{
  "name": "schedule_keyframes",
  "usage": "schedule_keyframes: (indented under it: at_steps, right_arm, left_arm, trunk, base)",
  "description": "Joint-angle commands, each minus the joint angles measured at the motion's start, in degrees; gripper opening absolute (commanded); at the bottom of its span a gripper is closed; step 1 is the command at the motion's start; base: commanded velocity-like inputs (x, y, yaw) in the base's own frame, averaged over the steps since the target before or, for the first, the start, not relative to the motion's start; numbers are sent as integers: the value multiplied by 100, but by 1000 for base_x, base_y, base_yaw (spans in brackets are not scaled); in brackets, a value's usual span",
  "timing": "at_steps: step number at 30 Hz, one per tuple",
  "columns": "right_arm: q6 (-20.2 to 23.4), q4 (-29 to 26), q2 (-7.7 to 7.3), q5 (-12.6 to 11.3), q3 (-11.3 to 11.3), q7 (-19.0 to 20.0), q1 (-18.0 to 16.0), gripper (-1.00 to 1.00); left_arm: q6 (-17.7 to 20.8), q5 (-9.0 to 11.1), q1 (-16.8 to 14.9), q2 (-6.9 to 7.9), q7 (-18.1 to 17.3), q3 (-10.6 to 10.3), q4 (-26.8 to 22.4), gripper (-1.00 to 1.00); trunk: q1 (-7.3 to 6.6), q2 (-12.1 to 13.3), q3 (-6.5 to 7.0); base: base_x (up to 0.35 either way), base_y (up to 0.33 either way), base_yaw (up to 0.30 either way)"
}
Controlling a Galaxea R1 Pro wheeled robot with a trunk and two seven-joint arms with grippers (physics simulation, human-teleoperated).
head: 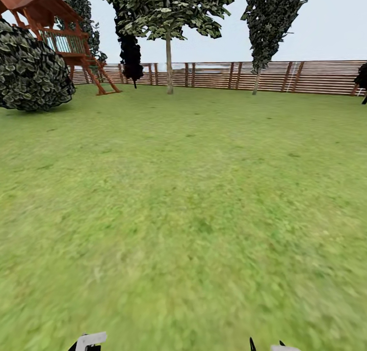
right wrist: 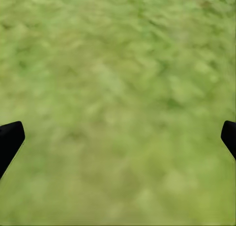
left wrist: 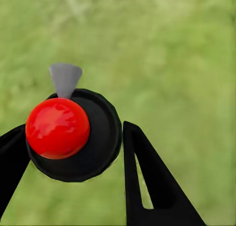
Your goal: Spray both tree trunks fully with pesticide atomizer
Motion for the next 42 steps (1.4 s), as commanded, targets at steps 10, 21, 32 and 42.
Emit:
schedule_keyframes:
  at_steps: [10,21,32,42]
  right_arm:
    - [0,1,0,0,0,0,0,100]
    - [0,-1,0,0,0,0,0,100]
    - [0,1,0,0,0,0,0,100]
    - [0,-1,0,0,0,0,0,100]
  left_arm:
    - [-7,0,0,0,0,3,-1,-100]
    - [-7,6,0,0,0,3,-1,-100]
    - [-7,9,0,0,0,2,-1,-100]
    - [-7,3,0,-7,0,0,-1,-100]
  trunk:
    - [0,0,0]
    - [0,0,0]
    - [0,0,0]
    - [0,0,0]
  base:
    - [338,0,0]
    - [338,0,0]
    - [338,0,0]
    - [339,0,0]
